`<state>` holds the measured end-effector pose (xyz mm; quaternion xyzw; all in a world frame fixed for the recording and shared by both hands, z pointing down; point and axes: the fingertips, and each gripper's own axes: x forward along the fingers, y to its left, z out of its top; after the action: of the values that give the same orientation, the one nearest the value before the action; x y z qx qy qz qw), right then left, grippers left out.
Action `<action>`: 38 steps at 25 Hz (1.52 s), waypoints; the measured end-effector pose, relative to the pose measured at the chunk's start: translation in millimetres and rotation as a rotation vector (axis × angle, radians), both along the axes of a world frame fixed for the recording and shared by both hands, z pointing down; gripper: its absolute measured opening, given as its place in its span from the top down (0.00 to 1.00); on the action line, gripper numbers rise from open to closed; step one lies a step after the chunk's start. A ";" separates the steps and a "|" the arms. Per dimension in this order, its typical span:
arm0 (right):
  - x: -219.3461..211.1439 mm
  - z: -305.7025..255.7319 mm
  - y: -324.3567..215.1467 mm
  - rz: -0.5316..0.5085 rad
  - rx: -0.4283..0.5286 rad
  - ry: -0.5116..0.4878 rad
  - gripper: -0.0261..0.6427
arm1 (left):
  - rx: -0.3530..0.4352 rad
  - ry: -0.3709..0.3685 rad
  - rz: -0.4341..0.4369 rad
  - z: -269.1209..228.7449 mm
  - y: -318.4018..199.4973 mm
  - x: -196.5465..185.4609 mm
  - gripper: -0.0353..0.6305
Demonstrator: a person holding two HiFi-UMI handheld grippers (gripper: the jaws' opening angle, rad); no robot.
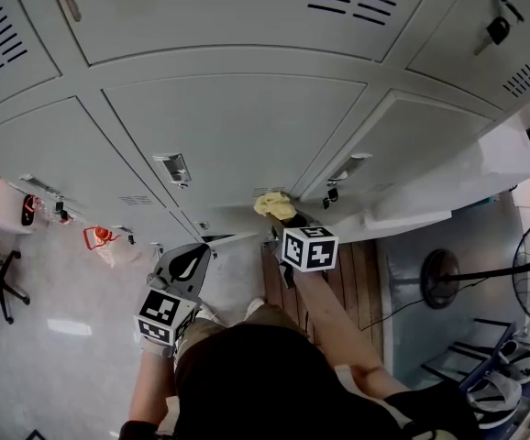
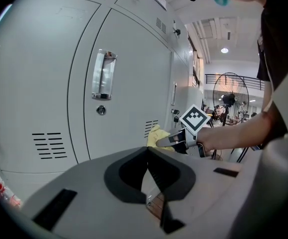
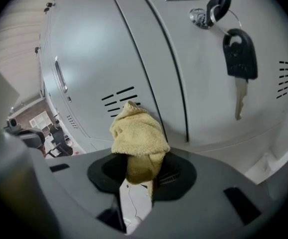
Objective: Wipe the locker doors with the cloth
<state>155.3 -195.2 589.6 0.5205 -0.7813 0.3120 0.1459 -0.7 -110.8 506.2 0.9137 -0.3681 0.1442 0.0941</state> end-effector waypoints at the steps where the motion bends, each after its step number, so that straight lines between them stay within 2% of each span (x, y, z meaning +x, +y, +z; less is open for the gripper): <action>1: -3.1 1.8 0.2 -0.002 -0.004 0.001 0.76 | -0.001 0.000 -0.004 -0.2 0.2 -3.3 0.94; 11: -51.1 7.6 -2.1 -0.062 -0.021 0.008 0.76 | -0.003 0.000 -0.054 -2.4 3.3 -41.6 0.94; 18: -93.5 9.8 -4.9 -0.126 -0.027 0.004 0.76 | -0.021 -0.003 -0.119 0.3 8.8 -77.8 0.94; 29: -161.1 13.6 -10.2 -0.245 -0.036 -0.002 0.76 | -0.005 -0.007 -0.219 -2.7 15.7 -124.7 0.94; 38: -194.4 15.1 -12.3 -0.295 -0.043 -0.015 0.76 | -0.014 -0.016 -0.275 -1.2 19.9 -151.3 0.94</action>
<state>-39.1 -207.6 604.8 0.3944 -0.8436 0.3075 0.1954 -152.0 -90.9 505.1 0.8527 -0.4897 0.1397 0.1164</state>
